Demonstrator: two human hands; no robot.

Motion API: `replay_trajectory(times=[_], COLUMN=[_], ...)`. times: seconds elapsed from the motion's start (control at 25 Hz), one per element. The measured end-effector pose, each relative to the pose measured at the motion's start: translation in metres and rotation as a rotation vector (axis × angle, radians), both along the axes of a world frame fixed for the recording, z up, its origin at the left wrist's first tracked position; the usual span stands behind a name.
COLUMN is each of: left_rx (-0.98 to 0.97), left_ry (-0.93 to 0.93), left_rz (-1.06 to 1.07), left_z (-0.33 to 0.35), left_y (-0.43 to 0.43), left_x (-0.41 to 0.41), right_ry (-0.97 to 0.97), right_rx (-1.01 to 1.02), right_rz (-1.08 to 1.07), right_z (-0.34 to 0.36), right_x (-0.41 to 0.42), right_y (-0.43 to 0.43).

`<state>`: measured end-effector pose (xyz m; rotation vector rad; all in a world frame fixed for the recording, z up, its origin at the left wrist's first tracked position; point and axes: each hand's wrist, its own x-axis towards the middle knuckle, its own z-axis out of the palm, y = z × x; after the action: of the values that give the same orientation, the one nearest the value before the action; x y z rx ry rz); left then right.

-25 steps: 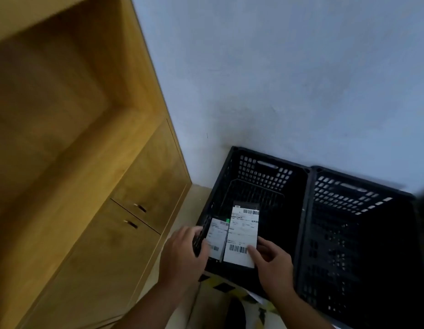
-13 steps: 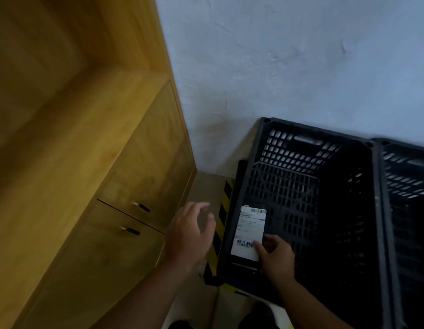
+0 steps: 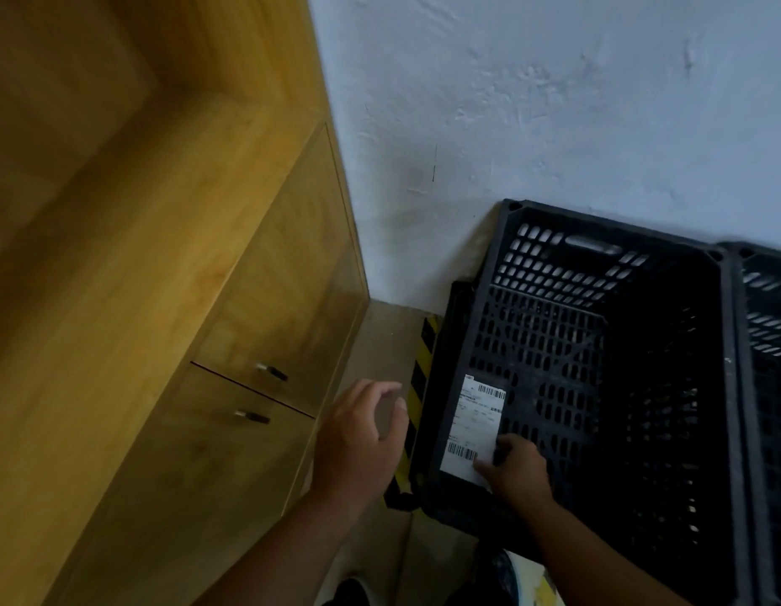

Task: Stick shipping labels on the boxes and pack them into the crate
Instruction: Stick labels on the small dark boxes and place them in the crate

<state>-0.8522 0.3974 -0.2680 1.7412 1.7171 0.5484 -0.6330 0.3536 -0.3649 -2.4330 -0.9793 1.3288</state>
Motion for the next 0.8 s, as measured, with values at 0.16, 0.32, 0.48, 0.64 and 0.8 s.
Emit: replay_trajectory(times=[0.16,0.32,0.48,0.64,0.8], left_rx=[-0.023,-0.008,0.005,0.061,0.187], left_ry=[0.022,0.047,0.032,0.056,0.094], left_rz=[-0.016,-0.047,-0.187,-0.452,-0.752], left_z=[-0.001,0.031,0.105,0.189,0.268], left_y=[-0.004,-0.01,-0.032,-0.07,-0.126], left_x=[0.0,0.016,0.058,0.127,0.245], right_ry=[0.032,-0.027,-0.243,-0.402,-0.52], right_rx=[-0.005,0.087,0.138,0.162,0.286], right_rz=[-0.011,-0.008,0.083,0.023,-0.116], right_z=[0.006,0.069,0.187,0.313,0.406], right_x=[-0.002,0.024,0.079,0.158,0.248], right_y=[0.0,-0.005,-0.055,-0.138,-0.231])
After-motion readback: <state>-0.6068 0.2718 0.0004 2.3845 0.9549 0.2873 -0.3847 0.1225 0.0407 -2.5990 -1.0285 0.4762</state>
